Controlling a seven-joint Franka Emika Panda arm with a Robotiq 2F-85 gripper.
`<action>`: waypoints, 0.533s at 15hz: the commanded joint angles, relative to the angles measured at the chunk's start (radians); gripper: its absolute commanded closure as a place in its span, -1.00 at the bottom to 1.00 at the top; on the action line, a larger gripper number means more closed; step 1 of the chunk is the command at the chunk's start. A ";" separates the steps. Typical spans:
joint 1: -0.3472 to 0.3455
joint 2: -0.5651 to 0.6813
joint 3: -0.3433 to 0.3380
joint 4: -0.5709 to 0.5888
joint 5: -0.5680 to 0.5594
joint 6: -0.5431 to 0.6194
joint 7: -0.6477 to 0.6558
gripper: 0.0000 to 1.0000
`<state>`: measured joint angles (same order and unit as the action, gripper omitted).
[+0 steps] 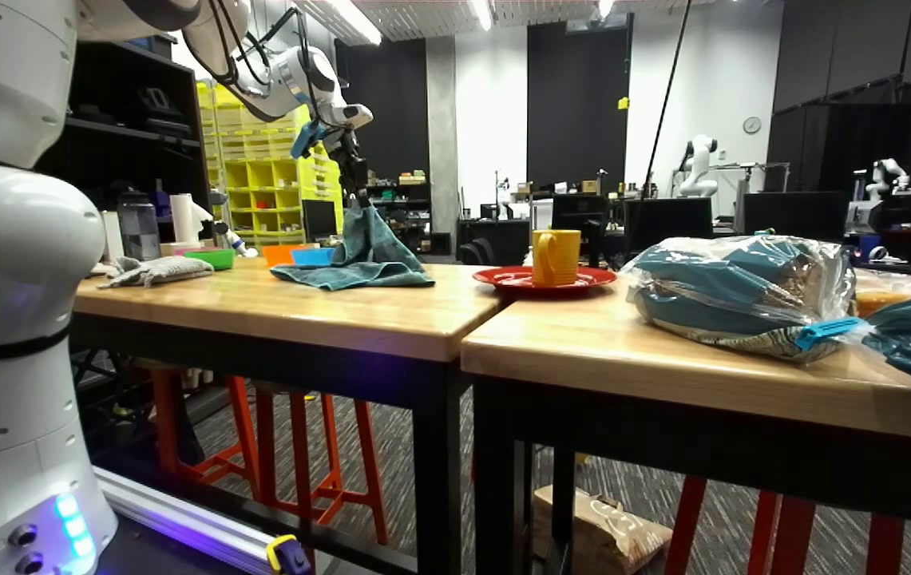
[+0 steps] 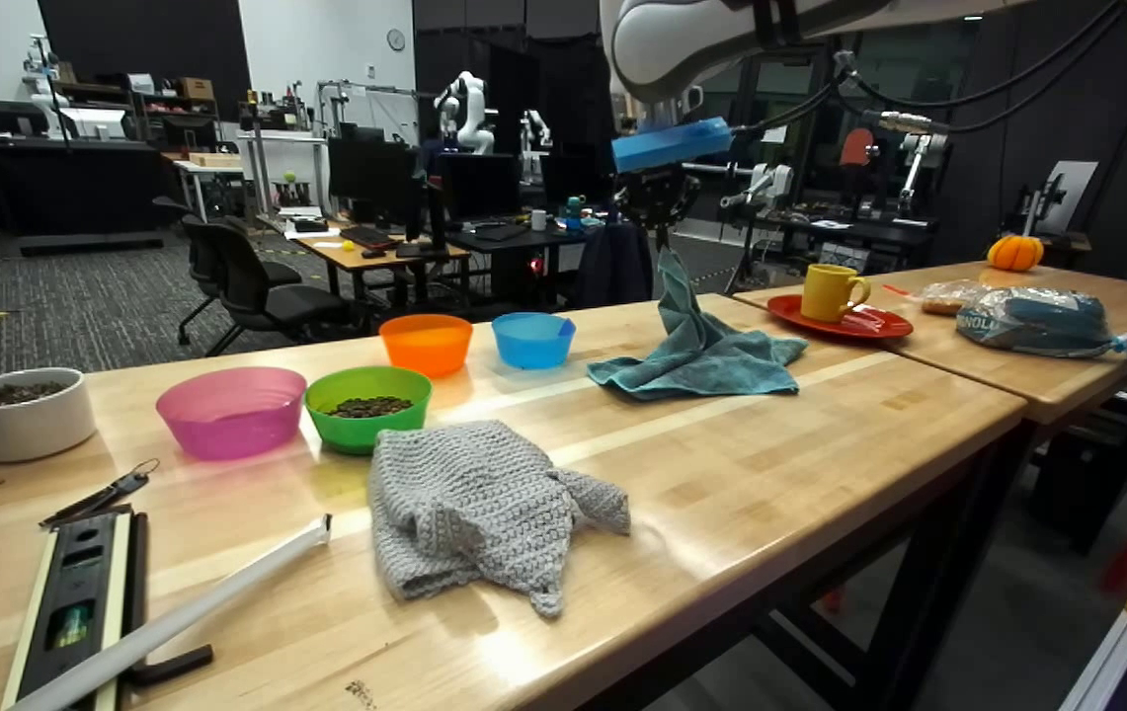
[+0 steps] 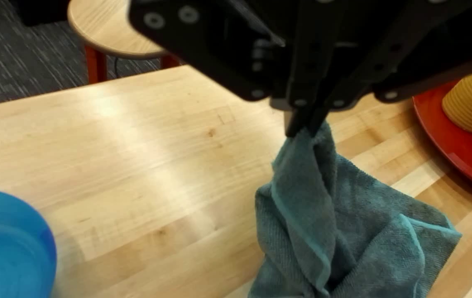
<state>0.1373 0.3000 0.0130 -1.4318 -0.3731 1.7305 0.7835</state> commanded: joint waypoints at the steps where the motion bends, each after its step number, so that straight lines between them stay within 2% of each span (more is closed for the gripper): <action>1: 0.029 0.111 -0.015 0.158 -0.014 -0.042 0.024 0.99; 5: 0.056 0.199 -0.033 0.275 -0.013 -0.088 0.045 0.94; 6: 0.063 0.219 -0.038 0.302 -0.011 -0.102 0.051 0.43; 8: 0.073 0.244 -0.047 0.339 -0.008 -0.118 0.057 0.42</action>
<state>0.1795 0.4872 -0.0082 -1.1950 -0.3774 1.6683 0.8200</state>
